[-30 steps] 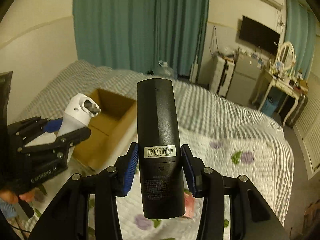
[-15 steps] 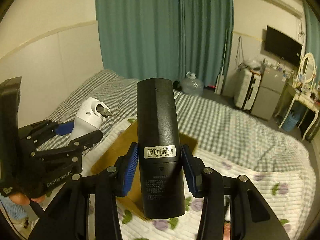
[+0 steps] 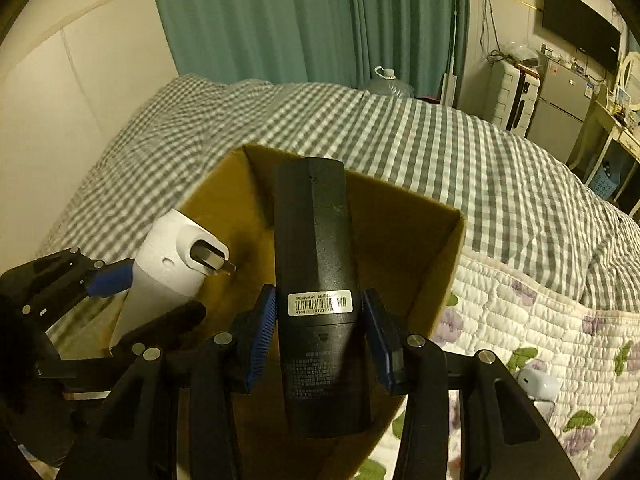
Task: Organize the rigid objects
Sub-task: 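Carry both items into the cardboard box and open both tools, then move both tools back over the remaining items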
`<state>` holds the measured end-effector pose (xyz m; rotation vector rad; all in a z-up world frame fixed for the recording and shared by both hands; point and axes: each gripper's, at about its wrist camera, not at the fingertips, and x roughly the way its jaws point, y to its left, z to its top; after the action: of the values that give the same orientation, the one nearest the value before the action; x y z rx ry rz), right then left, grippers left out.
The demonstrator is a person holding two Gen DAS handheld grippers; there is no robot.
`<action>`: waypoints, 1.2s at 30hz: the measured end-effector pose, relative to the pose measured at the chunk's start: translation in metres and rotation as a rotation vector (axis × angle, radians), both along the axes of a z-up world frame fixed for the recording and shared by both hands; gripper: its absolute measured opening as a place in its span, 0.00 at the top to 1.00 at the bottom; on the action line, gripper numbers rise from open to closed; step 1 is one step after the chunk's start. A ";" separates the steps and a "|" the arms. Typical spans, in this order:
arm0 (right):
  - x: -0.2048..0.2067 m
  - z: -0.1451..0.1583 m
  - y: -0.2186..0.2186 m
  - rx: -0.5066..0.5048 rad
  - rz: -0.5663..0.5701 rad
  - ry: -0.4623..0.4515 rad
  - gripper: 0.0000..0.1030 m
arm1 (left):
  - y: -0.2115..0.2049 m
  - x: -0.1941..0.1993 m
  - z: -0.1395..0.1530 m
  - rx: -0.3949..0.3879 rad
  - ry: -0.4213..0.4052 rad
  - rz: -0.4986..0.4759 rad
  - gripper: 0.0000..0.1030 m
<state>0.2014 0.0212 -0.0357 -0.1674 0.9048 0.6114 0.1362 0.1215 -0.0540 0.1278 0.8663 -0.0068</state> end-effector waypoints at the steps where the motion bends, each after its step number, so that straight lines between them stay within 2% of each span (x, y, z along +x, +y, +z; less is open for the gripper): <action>1: 0.002 -0.004 0.002 -0.008 0.004 -0.002 0.59 | 0.000 0.002 -0.004 0.001 0.005 -0.001 0.59; 9: 0.009 -0.019 0.015 -0.098 0.045 -0.076 0.58 | 0.001 0.005 -0.015 -0.007 0.014 -0.011 0.58; 13: 0.005 -0.017 0.015 -0.104 0.058 -0.084 0.57 | -0.001 0.002 -0.011 -0.006 0.016 -0.015 0.53; 14: 0.003 -0.012 0.009 -0.075 0.038 -0.097 0.42 | -0.002 0.001 -0.009 0.007 0.016 -0.005 0.45; 15: 0.001 -0.009 0.005 -0.059 0.020 -0.107 0.25 | -0.003 -0.002 -0.005 0.006 0.014 -0.012 0.44; 16: -0.001 -0.003 -0.001 -0.036 0.009 -0.116 0.21 | -0.005 -0.004 -0.001 0.015 0.009 -0.008 0.43; 19: -0.008 0.021 -0.025 0.014 -0.038 -0.159 0.21 | -0.009 -0.012 0.015 0.073 -0.024 0.036 0.40; 24: -0.017 0.066 -0.080 0.030 -0.116 -0.225 0.14 | -0.015 -0.027 0.053 0.022 -0.089 0.097 0.38; 29: -0.038 0.101 -0.140 0.009 -0.172 -0.291 0.12 | -0.040 -0.041 0.090 -0.014 -0.164 0.133 0.36; 32: -0.053 0.108 -0.175 -0.015 -0.198 -0.314 0.09 | -0.065 -0.046 0.104 -0.021 -0.195 0.127 0.34; 36: -0.069 0.099 -0.217 -0.052 -0.231 -0.304 0.09 | -0.104 -0.052 0.104 -0.046 -0.211 0.118 0.34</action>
<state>0.1320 -0.1955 0.0635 -0.1936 0.6345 0.3360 0.0843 0.0173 0.0500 0.0330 0.6612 0.0959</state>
